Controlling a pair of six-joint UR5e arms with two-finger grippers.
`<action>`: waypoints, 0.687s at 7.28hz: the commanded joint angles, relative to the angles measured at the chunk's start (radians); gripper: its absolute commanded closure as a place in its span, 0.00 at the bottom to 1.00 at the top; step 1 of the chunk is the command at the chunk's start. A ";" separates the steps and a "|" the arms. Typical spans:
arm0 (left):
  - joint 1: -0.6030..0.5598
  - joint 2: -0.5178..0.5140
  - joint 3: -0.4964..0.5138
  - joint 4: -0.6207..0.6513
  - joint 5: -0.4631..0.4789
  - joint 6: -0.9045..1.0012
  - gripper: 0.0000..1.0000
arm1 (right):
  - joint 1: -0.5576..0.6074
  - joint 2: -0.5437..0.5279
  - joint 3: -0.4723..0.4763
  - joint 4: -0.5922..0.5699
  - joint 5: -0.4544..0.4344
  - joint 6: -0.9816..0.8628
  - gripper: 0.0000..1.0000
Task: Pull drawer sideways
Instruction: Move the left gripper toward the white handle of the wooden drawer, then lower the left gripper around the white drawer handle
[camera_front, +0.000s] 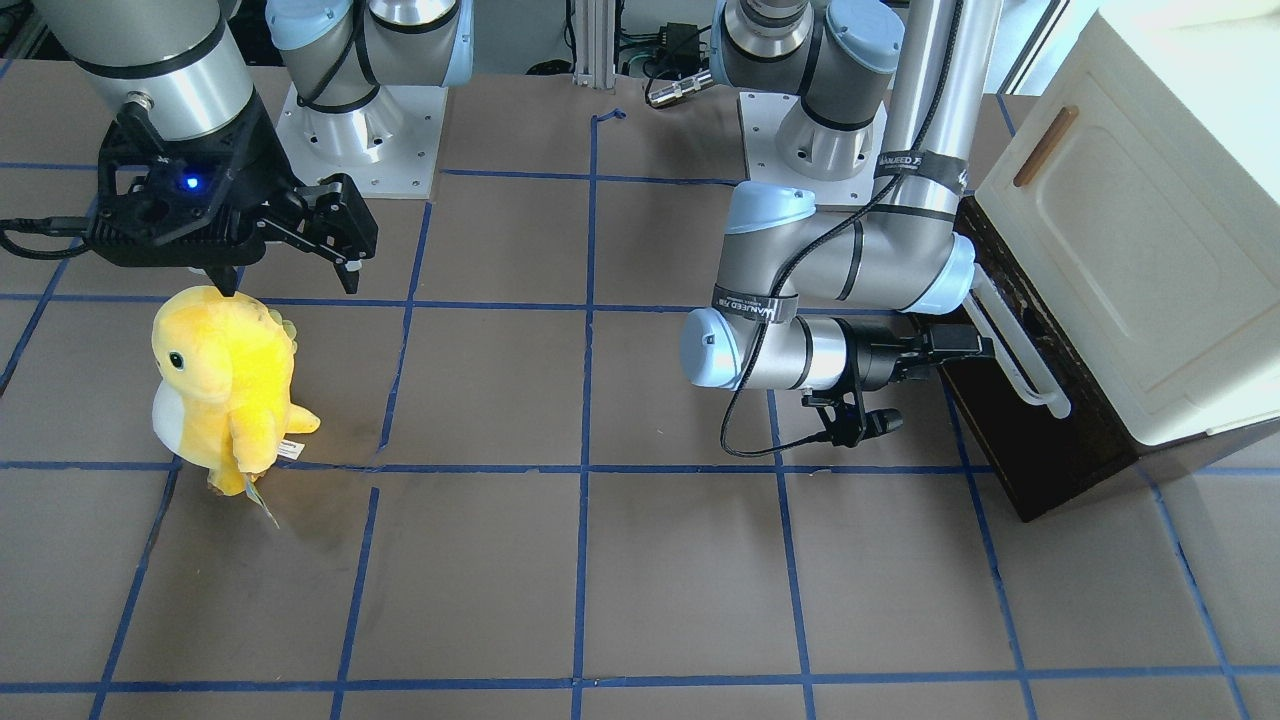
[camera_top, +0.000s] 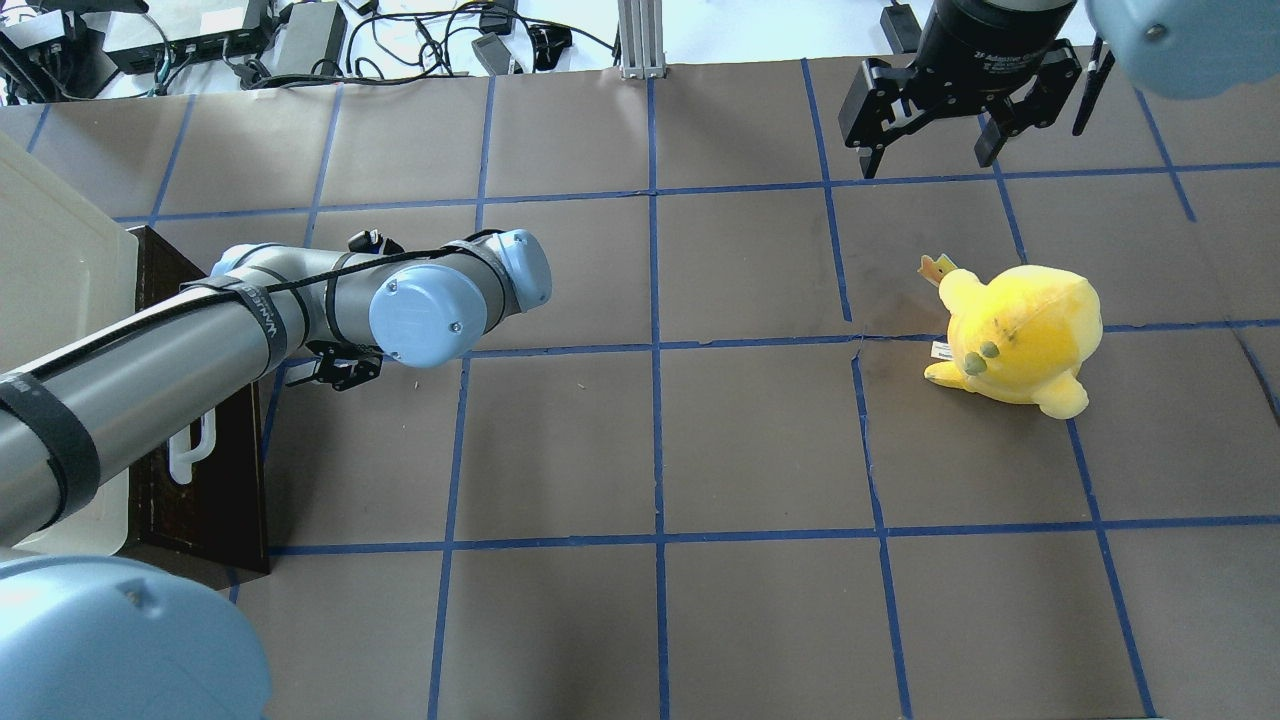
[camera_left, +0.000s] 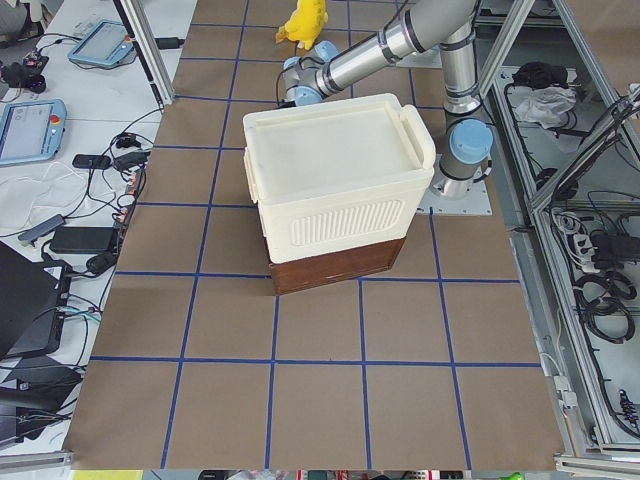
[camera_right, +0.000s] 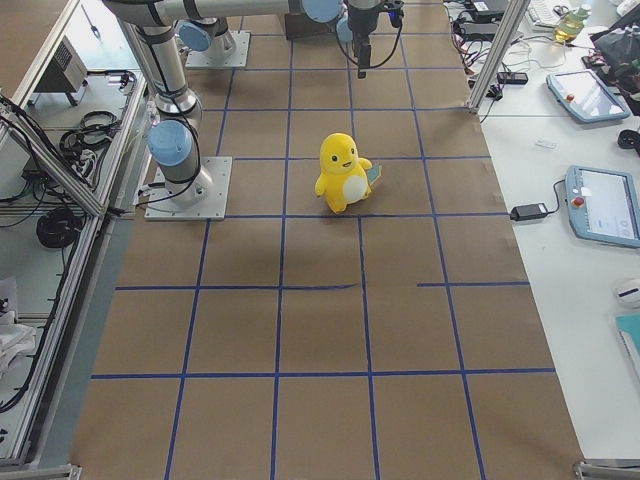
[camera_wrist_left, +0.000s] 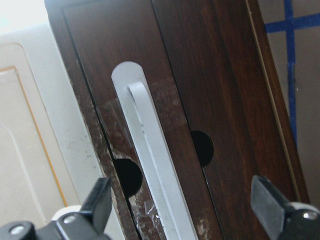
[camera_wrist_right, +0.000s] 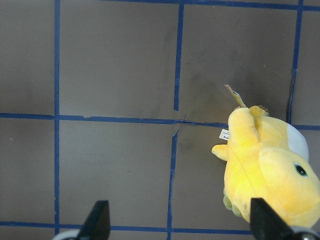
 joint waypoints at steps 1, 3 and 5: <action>0.047 -0.005 -0.013 -0.018 0.017 -0.002 0.00 | 0.000 0.000 0.000 0.000 0.000 0.000 0.00; 0.103 0.004 -0.026 -0.038 0.017 -0.007 0.00 | 0.000 0.000 0.000 0.000 0.000 0.000 0.00; 0.103 -0.008 -0.023 -0.038 0.017 -0.004 0.00 | 0.000 0.000 0.000 0.000 0.000 0.000 0.00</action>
